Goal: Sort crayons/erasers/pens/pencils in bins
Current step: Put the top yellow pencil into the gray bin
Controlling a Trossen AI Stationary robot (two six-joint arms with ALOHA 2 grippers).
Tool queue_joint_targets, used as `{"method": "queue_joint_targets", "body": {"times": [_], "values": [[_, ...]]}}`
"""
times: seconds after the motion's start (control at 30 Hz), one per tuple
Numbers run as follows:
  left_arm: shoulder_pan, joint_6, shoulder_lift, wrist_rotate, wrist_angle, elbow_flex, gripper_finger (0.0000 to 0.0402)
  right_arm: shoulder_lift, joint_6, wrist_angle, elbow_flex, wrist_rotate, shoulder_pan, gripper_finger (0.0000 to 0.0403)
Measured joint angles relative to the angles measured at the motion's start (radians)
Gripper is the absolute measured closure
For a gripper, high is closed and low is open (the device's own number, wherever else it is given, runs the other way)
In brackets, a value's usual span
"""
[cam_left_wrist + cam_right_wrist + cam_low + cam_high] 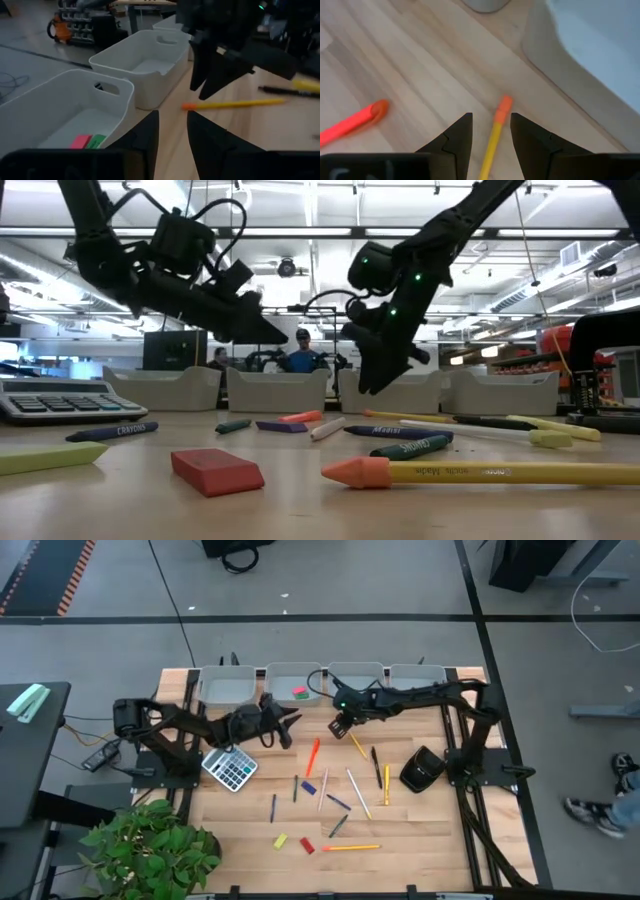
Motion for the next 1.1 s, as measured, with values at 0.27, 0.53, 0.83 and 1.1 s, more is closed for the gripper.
{"method": "queue_joint_targets", "body": {"times": [0.27, 0.53, 0.83, 1.1], "values": [[-0.041, 0.048, 0.0, -0.059, 0.035, -0.049, 0.0292, 0.072, 0.017, -0.007, 0.033, 0.022, -0.002, 0.026], [-0.042, 0.034, 0.0, -0.088, 0.055, -0.09, 0.0292, 0.102, 0.039, -0.015, 0.032, 0.081, -0.006, 0.026], [-0.042, 0.029, 0.0, -0.088, 0.112, -0.119, 0.0292, 0.103, 0.056, -0.015, 0.032, 0.076, -0.006, 0.0272], [-0.041, 0.045, 0.001, -0.088, 0.112, -0.119, 0.0292, 0.103, -0.013, -0.017, 0.032, 0.044, -0.013, 0.0336]]}}
